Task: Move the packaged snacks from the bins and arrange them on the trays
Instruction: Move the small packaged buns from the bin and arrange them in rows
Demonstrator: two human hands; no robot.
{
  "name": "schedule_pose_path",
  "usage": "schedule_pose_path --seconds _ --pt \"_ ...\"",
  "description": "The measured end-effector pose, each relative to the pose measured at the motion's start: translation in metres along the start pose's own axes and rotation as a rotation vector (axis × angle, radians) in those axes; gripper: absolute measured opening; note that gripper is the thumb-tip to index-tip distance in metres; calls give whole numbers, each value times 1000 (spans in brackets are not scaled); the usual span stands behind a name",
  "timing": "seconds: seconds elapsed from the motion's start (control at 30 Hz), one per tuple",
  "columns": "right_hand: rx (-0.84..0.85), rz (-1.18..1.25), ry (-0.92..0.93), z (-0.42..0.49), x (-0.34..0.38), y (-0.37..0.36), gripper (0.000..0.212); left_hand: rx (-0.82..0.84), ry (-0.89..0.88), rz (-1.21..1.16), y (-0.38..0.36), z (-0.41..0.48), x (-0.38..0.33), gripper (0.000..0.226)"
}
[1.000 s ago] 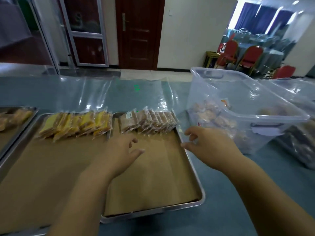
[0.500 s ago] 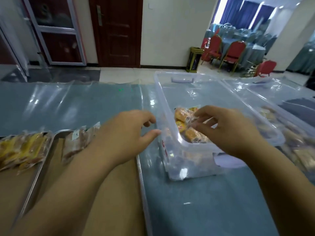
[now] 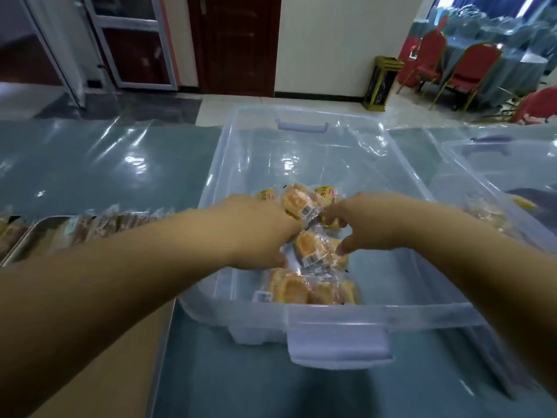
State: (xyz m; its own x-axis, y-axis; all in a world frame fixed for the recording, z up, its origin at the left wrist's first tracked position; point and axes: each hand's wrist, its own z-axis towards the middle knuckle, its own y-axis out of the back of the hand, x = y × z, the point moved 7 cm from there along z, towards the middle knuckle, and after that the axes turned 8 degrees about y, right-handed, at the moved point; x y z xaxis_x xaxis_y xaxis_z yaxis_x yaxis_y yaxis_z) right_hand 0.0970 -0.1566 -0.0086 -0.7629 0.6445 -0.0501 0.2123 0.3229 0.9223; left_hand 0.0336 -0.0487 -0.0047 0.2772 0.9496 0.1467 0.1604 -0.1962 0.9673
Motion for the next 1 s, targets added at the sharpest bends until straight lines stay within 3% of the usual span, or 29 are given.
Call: schedule_pose_path --seconds 0.23,0.37,0.6,0.73,0.87,1.0 --pt "323 -81 127 38 -14 -56 67 315 -17 89 -40 51 -12 41" --pt "422 -47 108 43 -19 -86 63 398 -53 98 -60 70 -22 40" --pt "522 112 91 37 -6 -122 36 524 -77 82 -112 83 -38 45" --pt "599 -8 114 40 4 -126 30 555 -90 -25 -126 84 -46 50" --pt "656 -91 112 42 5 -128 32 559 -136 96 -128 86 -48 32" --pt "524 -88 22 47 -10 -121 47 575 -91 149 -129 83 -42 27"
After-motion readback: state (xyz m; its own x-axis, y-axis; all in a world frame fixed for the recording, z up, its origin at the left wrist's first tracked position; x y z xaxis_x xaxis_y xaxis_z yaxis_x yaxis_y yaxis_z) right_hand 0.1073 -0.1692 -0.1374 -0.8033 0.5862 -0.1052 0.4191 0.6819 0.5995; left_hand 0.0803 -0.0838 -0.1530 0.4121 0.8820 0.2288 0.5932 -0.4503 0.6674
